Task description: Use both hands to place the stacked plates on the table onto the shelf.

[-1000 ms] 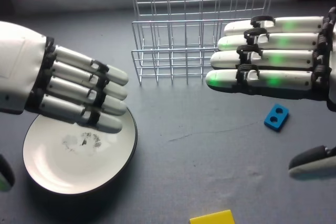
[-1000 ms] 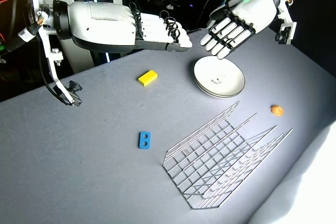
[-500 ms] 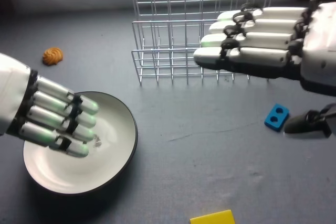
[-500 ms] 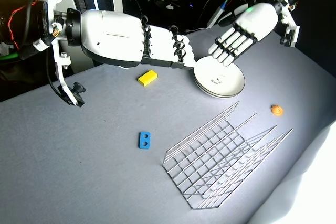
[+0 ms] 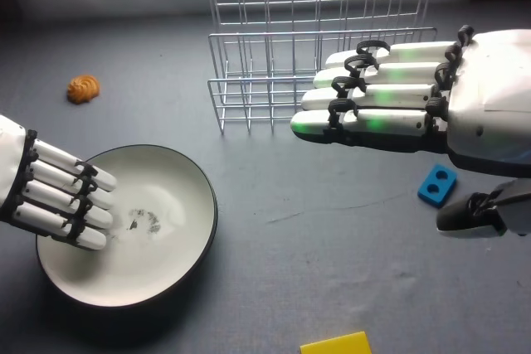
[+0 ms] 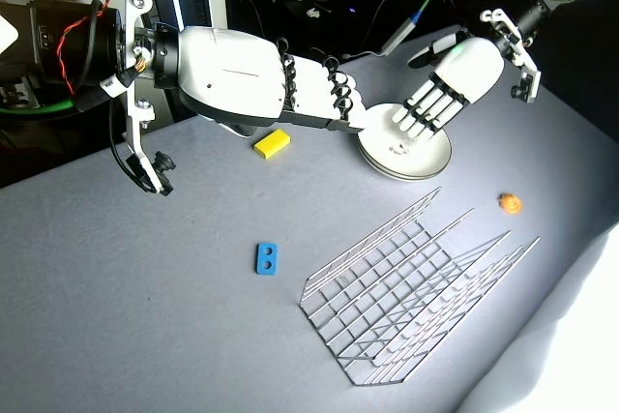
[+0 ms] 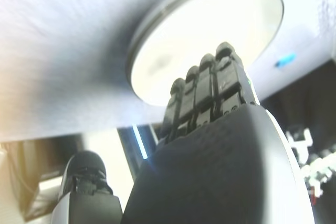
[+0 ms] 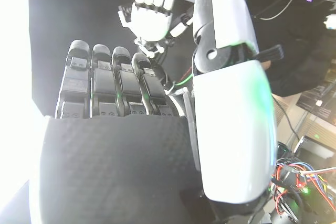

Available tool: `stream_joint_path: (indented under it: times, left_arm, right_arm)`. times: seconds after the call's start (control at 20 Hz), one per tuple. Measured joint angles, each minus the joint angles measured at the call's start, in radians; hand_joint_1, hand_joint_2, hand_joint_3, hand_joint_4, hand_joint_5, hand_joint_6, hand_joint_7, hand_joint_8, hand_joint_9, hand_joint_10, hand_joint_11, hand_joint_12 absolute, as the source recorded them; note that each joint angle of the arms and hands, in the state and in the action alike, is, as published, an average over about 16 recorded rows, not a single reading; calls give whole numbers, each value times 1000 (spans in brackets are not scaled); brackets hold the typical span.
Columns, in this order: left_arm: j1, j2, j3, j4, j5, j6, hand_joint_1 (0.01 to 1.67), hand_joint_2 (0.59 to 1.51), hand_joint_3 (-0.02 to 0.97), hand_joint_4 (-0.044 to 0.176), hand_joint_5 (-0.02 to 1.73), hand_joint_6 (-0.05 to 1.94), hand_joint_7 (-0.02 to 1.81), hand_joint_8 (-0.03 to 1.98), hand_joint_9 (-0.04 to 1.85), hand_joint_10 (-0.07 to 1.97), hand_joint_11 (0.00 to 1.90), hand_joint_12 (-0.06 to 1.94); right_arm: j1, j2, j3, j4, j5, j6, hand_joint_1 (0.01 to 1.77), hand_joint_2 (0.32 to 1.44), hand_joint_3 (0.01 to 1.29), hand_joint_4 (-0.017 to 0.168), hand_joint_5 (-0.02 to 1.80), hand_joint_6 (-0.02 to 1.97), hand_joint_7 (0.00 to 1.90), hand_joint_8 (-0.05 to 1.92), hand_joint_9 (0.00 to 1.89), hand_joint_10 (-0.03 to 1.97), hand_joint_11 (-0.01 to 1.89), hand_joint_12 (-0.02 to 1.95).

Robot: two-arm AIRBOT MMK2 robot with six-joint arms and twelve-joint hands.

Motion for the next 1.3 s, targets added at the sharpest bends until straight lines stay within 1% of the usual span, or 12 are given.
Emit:
stream_joint_path:
  times: [0.15,0.3,0.5,0.65,0.8,0.95,1.15,1.3]
  left_arm:
    - [24,-15,33,-4,3,3,16,1052,30,2,22,6,15,11,15,11,16,10]
    - [42,-25,58,-8,2,5,15,1049,28,1,21,3,16,9,17,10,16,11]
    - [64,-33,77,-15,2,10,15,1051,27,0,20,-3,12,6,16,7,16,7]
    - [78,-36,81,-21,5,15,15,1054,27,0,17,-8,7,3,13,5,15,3]
    - [89,-39,75,-28,11,19,14,1054,26,-1,13,-12,1,-1,10,3,15,2]
    - [96,-41,60,-36,22,23,14,1054,26,-1,11,-17,-5,-7,6,1,15,1]
    - [97,-45,25,-46,44,27,14,1057,26,-2,7,-19,-12,-11,4,-1,14,2]
    - [91,-48,-4,-49,63,27,14,1057,26,-3,4,-19,-13,-15,7,1,14,5]
  right_arm:
    - [1,-3,0,-9,-4,0,1199,983,15,-2,11,31,20,11,13,20,22,-1]
    - [1,-3,0,-17,-1,0,1193,980,15,-2,11,32,20,11,13,20,22,0]
    - [0,-3,0,-33,4,0,1190,972,15,-1,11,31,20,11,13,20,22,3]
    - [-1,-3,0,-42,8,-2,1193,959,15,-1,11,31,20,11,13,20,23,50]
    - [1,-4,0,-49,8,-6,1200,946,15,-1,11,31,21,11,13,20,23,98]
    - [6,-8,-1,-54,5,-15,1216,935,15,0,12,31,21,12,13,20,23,162]
    - [18,-30,6,-59,-9,-33,1238,929,15,0,11,31,21,11,14,20,23,245]
    - [30,-66,23,-58,-27,-48,1251,929,15,0,11,31,20,11,14,20,23,303]
